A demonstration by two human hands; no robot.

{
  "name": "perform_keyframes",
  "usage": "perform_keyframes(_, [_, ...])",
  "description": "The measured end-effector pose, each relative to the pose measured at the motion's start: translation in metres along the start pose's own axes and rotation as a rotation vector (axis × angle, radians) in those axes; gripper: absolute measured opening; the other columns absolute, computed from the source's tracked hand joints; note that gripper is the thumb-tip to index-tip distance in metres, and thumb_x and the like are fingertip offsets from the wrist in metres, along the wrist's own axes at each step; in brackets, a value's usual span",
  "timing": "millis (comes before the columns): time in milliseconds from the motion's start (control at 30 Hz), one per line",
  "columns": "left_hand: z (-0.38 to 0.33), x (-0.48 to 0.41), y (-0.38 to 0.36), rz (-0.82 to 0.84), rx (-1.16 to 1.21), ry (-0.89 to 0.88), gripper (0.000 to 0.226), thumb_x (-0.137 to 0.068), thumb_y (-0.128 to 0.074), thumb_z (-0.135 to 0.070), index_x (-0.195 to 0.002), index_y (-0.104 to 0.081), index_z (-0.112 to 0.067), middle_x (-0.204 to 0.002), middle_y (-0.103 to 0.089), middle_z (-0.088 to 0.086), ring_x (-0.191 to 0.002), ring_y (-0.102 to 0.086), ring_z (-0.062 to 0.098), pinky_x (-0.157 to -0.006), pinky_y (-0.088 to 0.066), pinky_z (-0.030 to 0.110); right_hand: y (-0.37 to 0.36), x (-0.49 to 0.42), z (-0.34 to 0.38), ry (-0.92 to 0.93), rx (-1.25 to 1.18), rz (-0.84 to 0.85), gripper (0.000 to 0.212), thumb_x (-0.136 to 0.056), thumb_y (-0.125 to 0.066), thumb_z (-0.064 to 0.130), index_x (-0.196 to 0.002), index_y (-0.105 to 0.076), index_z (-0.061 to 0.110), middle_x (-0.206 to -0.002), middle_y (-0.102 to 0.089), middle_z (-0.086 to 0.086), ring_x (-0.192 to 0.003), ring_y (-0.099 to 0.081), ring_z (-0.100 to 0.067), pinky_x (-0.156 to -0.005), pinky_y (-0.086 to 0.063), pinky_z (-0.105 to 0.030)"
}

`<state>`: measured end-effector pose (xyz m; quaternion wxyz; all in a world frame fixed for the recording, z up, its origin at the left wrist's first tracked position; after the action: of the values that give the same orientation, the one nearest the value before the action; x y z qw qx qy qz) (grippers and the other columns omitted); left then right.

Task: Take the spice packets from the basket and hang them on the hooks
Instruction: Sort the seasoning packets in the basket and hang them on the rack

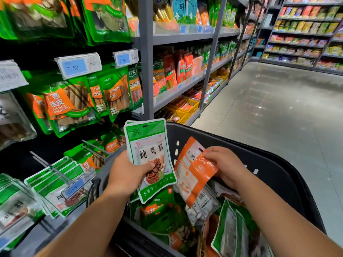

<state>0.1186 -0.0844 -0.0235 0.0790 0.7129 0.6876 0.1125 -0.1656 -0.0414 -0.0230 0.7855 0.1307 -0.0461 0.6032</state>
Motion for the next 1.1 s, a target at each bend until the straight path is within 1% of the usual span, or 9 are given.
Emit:
perform_keyframes(233, [-0.005,0.008,-0.024,0.241,-0.036,-0.015,0.034,-0.079,-0.086,-0.009,-0.102,-0.072,-0.029,-0.079,-0.077,-0.012,-0.061,-0.067,-0.001,-0.054,-0.049,0.019,-0.021,0.005,0.003,-0.015,-0.413,0.038,0.015,-0.102,-0.054,0.012,-0.094,-0.066,0.010,-0.071,-0.067,-0.003,-0.061,-0.064,-0.012,-0.060,-0.055,-0.027])
perform_keyframes(367, [-0.006,0.012,-0.030,0.320,0.034,0.006,0.042,-0.077,-0.086,-0.005,-0.109,-0.073,-0.030,-0.101,-0.080,-0.007,-0.094,-0.077,0.016,-0.092,-0.059,0.047,-0.040,0.010,0.004,-0.006,-0.442,0.176,0.031,-0.107,-0.045,0.017,-0.098,-0.071,0.003,-0.095,-0.078,-0.015,-0.076,-0.073,-0.021,-0.066,-0.061,-0.027])
perform_keyframes(433, [-0.005,0.011,-0.030,0.338,0.065,0.011,0.044,-0.078,-0.086,-0.003,-0.111,-0.073,-0.029,-0.105,-0.080,-0.004,-0.098,-0.077,0.021,-0.096,-0.056,0.053,-0.038,0.009,0.004,0.078,-0.285,0.155,0.019,-0.101,-0.054,0.004,-0.102,-0.072,0.007,-0.104,-0.078,-0.013,-0.082,-0.074,-0.020,-0.073,-0.062,-0.028])
perform_keyframes(533, [-0.006,0.014,-0.030,0.358,0.093,0.009,0.046,-0.077,-0.084,0.001,-0.112,-0.073,-0.028,-0.107,-0.079,-0.002,-0.101,-0.076,0.023,-0.098,-0.055,0.054,-0.032,0.009,0.007,0.243,0.175,0.061,0.032,-0.084,-0.076,-0.001,-0.104,-0.075,0.025,-0.101,-0.075,0.000,-0.076,-0.068,-0.013,-0.080,-0.061,-0.030])
perform_keyframes(633, [-0.008,0.015,-0.031,0.377,0.110,0.006,0.048,-0.077,-0.083,0.004,-0.113,-0.072,-0.026,-0.107,-0.080,-0.001,-0.100,-0.076,0.024,-0.096,-0.056,0.054,-0.029,0.009,0.008,0.307,0.268,0.026,0.044,-0.076,-0.087,0.010,-0.111,-0.069,0.029,-0.099,-0.064,0.006,-0.070,-0.054,-0.004,-0.070,-0.051,-0.018])
perform_keyframes(767, [-0.010,0.016,-0.029,0.405,0.183,-0.007,0.058,-0.069,-0.089,-0.006,-0.121,-0.070,-0.020,-0.115,-0.078,0.004,-0.106,-0.075,0.028,-0.100,-0.054,0.056,-0.014,-0.001,-0.007,0.187,0.420,-0.011,0.106,-0.061,-0.090,0.061,-0.150,-0.040,0.031,-0.141,-0.046,0.015,-0.127,-0.049,-0.007,-0.106,-0.041,-0.032])
perform_keyframes(833, [-0.010,0.017,-0.029,0.413,0.226,-0.009,0.068,-0.060,-0.091,-0.021,-0.124,-0.068,-0.020,-0.119,-0.076,0.004,-0.110,-0.073,0.028,-0.103,-0.051,0.056,-0.018,-0.002,-0.019,0.081,0.265,0.108,0.128,-0.049,-0.083,0.081,-0.154,-0.035,0.025,-0.144,-0.052,0.013,-0.126,-0.058,-0.009,-0.104,-0.045,-0.033])
perform_keyframes(967, [-0.008,0.016,-0.028,0.407,0.243,-0.008,0.058,-0.069,-0.091,-0.012,-0.122,-0.069,-0.021,-0.117,-0.077,0.005,-0.109,-0.074,0.029,-0.101,-0.052,0.052,-0.024,-0.001,-0.020,0.073,0.150,0.137,0.085,-0.058,-0.079,0.073,-0.116,-0.064,0.012,-0.095,-0.079,0.001,-0.084,-0.077,-0.012,-0.075,-0.058,-0.023])
perform_keyframes(1100, [-0.008,0.016,-0.021,0.310,0.250,-0.008,0.044,-0.082,-0.079,0.004,-0.115,-0.071,-0.025,-0.111,-0.079,0.000,-0.103,-0.076,0.025,-0.096,-0.055,0.047,-0.010,-0.008,-0.023,0.050,0.060,0.035,0.048,-0.075,-0.082,0.046,-0.101,-0.068,0.008,-0.091,-0.080,-0.005,-0.085,-0.078,-0.022,-0.080,-0.062,-0.038])
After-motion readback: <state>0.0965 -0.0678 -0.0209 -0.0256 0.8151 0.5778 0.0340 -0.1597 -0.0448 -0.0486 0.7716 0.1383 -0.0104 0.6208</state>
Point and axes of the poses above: each hand's wrist, its own x-axis away from the middle knuckle, its own y-axis out of the back of the hand, z = x × y, the point moved 7 cm from there along -x, towards the middle knuckle
